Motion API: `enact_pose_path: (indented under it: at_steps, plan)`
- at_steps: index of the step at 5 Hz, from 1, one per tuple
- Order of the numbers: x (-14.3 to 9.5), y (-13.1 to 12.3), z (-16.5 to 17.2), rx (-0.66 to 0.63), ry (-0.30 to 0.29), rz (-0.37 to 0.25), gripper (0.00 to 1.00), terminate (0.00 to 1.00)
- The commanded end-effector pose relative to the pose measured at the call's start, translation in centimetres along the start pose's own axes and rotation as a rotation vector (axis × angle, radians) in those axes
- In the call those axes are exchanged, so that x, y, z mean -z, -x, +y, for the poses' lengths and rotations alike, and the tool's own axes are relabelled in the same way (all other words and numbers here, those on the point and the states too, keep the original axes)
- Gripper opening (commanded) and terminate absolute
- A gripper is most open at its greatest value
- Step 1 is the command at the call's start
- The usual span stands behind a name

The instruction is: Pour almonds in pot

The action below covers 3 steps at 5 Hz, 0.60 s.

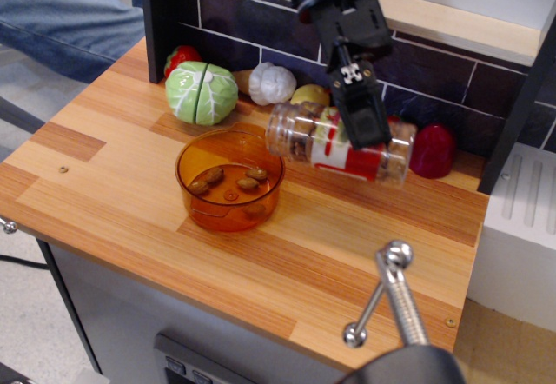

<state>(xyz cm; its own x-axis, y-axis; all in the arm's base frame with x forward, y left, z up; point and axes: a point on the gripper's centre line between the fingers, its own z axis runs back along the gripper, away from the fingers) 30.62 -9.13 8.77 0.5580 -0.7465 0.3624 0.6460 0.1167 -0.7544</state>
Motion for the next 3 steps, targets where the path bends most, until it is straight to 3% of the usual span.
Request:
enact_pose_path:
  at_steps: [1, 3]
  plan:
    - [-1.93, -0.21, -3.31, 0.13, -0.066, -0.046, 0.0, 0.0]
    - [-1.85, -0.41, -4.26, 0.177, -0.033, -0.048, 0.0, 0.0]
